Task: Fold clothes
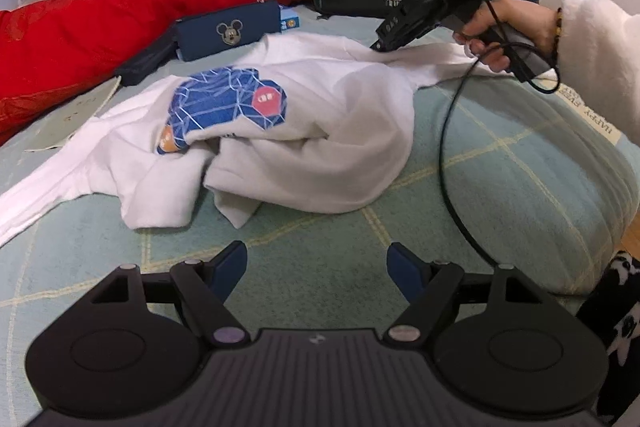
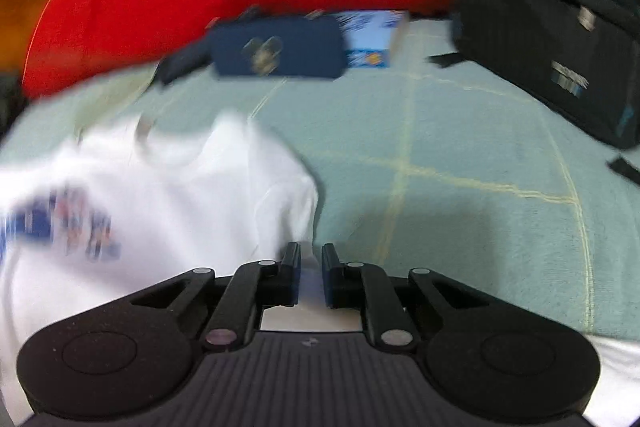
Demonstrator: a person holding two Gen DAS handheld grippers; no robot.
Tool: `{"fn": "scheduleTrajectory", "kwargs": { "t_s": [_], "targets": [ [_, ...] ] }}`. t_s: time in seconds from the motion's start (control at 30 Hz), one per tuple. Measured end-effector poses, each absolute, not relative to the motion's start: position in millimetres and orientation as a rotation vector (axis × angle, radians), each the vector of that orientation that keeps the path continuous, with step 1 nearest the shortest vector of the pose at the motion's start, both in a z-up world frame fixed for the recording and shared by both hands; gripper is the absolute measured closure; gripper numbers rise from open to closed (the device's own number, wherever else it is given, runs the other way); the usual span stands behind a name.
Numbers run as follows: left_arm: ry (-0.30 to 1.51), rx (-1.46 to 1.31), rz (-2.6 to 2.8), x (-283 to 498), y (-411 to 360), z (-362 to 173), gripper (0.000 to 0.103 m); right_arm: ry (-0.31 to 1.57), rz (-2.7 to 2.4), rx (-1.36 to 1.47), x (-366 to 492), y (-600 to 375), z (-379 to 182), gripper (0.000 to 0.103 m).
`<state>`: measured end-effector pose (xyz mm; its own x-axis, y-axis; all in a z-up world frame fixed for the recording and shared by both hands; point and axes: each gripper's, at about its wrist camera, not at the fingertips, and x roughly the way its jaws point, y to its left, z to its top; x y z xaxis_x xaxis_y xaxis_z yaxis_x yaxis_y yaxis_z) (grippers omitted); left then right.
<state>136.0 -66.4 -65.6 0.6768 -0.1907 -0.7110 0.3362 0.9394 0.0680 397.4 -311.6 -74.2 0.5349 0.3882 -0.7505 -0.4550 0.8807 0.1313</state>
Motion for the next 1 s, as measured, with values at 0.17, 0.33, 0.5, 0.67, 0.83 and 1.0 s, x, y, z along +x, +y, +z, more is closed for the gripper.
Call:
{"fn": "scheduleTrajectory", "kwargs": {
  "t_s": [0.17,0.33,0.5,0.67,0.83,1.0],
  "targets": [
    [0.772,0.190,-0.304,136.4,-63.9,-66.7,0.025,0.846,0.553,-0.082,391.0,-323.7,-58.5,0.087],
    [0.775,0.181,-0.301,137.8,-61.0,-69.3,0.025,0.792,0.494,0.017,412.1,-345.8,-50.6,0.086],
    [0.786,0.174,-0.297,140.6,-57.5,-73.7,0.025,0.801,0.510,0.000,425.5,-331.2,-69.7,0.084],
    [0.791,0.166,-0.299,142.6,-55.7,-76.6,0.025,0.779,0.538,-0.086,415.2,-305.3,-81.1,0.079],
    [0.793,0.163,-0.307,141.9,-56.0,-77.2,0.025,0.732,0.537,-0.213,399.5,-282.9,-88.1,0.071],
    [0.795,0.158,-0.312,143.3,-55.8,-76.4,0.025,0.700,0.558,-0.279,388.6,-277.9,-89.1,0.071]
  ]
}}
